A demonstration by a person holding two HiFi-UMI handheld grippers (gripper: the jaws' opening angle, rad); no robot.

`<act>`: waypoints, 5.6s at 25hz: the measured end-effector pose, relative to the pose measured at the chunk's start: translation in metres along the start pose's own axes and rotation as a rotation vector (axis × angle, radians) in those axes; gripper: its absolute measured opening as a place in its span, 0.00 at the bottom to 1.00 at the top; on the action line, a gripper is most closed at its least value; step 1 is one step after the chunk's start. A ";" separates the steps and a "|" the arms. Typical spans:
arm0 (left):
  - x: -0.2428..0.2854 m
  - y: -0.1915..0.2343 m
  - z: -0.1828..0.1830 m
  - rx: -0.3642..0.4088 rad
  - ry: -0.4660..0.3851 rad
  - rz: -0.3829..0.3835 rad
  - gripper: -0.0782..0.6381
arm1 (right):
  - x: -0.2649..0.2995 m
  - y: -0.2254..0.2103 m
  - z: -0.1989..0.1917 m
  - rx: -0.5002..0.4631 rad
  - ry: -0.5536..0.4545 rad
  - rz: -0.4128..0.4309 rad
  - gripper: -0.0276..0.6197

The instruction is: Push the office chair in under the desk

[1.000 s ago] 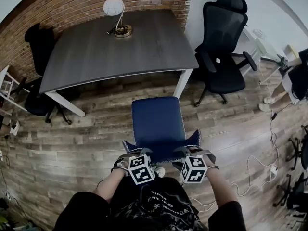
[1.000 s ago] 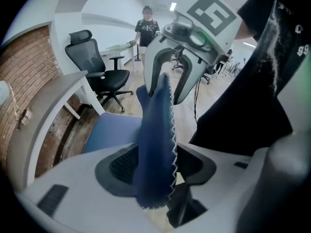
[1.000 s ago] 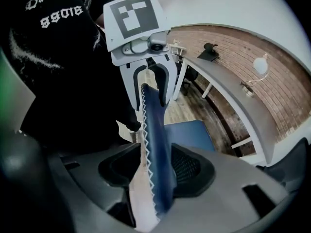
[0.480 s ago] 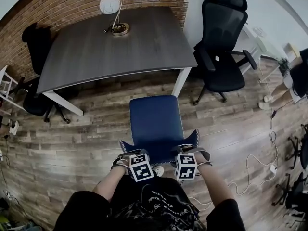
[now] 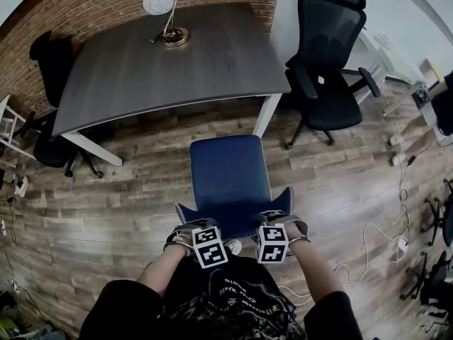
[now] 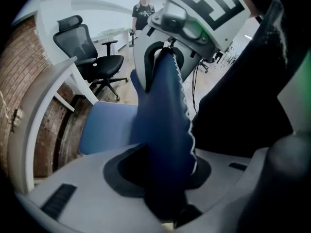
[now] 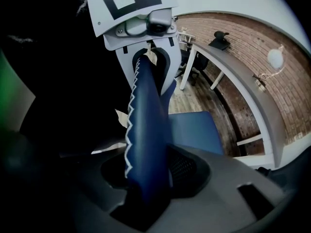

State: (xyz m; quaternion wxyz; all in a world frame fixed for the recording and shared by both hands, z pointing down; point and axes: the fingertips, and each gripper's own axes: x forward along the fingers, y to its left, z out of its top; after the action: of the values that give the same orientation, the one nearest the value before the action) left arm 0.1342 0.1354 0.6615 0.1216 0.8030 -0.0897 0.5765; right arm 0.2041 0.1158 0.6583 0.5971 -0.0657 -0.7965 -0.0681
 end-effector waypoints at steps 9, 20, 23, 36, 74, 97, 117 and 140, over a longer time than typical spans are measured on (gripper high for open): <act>0.000 -0.004 -0.003 0.119 0.050 0.023 0.29 | 0.000 -0.004 0.001 -0.012 0.006 -0.026 0.23; 0.000 0.006 -0.003 0.027 0.041 0.066 0.22 | 0.000 -0.010 0.001 -0.023 -0.002 -0.050 0.21; 0.000 0.010 -0.001 0.022 0.044 0.058 0.22 | -0.001 -0.014 0.000 -0.011 0.004 -0.035 0.21; -0.006 0.036 -0.002 -0.002 0.051 0.030 0.23 | -0.003 -0.046 0.006 0.012 0.011 -0.057 0.21; -0.017 0.135 0.000 0.027 0.055 0.033 0.23 | 0.002 -0.144 0.016 0.063 0.054 -0.036 0.21; -0.023 0.186 -0.008 0.061 0.057 0.021 0.23 | 0.008 -0.190 0.029 0.084 0.077 -0.042 0.21; -0.032 0.210 0.001 0.073 0.054 0.006 0.23 | 0.000 -0.215 0.029 0.089 0.091 -0.009 0.21; -0.028 0.259 0.020 0.001 0.043 0.046 0.23 | 0.002 -0.269 0.011 0.021 0.097 -0.021 0.21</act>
State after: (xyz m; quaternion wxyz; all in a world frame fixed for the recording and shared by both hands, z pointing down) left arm 0.0700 -0.1172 0.6525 0.1096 0.7883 -0.1052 0.5962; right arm 0.1432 -0.1463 0.6489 0.6348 -0.0477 -0.7681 -0.0694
